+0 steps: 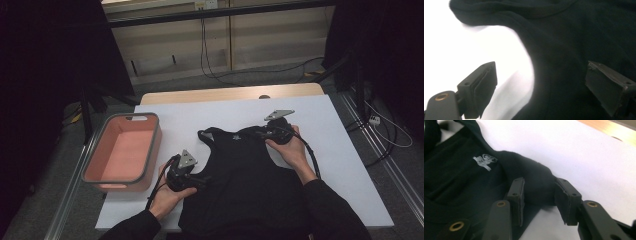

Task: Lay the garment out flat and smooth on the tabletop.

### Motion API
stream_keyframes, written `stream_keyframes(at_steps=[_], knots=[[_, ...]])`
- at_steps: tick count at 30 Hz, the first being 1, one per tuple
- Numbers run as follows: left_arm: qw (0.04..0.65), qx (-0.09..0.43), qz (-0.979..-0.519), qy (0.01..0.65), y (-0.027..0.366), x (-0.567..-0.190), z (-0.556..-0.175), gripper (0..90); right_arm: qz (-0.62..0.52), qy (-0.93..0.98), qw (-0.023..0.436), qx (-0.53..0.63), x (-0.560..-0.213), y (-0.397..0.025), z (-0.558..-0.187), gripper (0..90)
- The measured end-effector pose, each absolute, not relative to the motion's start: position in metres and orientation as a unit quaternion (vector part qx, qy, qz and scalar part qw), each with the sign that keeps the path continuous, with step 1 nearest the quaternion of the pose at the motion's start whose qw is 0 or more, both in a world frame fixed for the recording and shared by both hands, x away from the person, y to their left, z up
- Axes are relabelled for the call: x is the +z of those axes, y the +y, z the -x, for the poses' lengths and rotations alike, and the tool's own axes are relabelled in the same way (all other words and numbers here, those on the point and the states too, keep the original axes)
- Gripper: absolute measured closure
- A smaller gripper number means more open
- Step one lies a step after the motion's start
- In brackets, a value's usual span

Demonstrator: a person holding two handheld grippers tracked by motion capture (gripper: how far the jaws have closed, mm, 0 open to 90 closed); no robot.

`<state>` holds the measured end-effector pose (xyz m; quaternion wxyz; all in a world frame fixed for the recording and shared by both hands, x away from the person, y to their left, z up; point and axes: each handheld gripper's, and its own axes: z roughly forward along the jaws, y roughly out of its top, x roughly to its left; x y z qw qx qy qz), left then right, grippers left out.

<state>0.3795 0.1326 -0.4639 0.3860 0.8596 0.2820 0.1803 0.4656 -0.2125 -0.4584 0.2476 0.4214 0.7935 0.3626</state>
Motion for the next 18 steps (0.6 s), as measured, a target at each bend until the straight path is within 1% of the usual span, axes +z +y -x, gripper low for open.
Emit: stream_keyframes(at_steps=[4,5,8,11,12,16,17,18], knots=[[0.381,0.180,-0.861,0.286,0.133,-0.464,-0.379,11.5,-0.424,0.794,0.246,0.359,-0.464,-0.211,-0.468,58.8],[0.380,0.179,-0.862,0.285,0.133,-0.464,-0.379,11.5,-0.425,0.794,0.244,0.359,-0.464,-0.211,-0.468,60.6],[0.379,0.177,-0.863,0.284,0.133,-0.464,-0.378,11.5,-0.426,0.797,0.243,0.354,-0.465,-0.210,-0.469,70.9],[0.375,0.177,-0.866,0.281,0.133,-0.464,-0.378,11.5,-0.429,0.795,0.240,0.356,-0.463,-0.212,-0.471,86.9],[0.376,0.174,-0.866,0.281,0.132,-0.464,-0.378,11.5,-0.429,0.793,0.237,0.363,-0.461,-0.213,-0.472,90.0],[0.376,0.176,-0.866,0.279,0.132,-0.464,-0.377,11.8,-0.424,0.790,0.235,0.375,-0.452,-0.213,-0.474,90.0],[0.376,0.176,-0.866,0.279,0.132,-0.464,-0.377,11.8,-0.420,0.788,0.234,0.384,-0.450,-0.213,-0.472,89.1],[0.378,0.173,-0.866,0.278,0.133,-0.464,-0.376,11.8,-0.418,0.785,0.228,0.396,-0.449,-0.213,-0.470,85.2]])
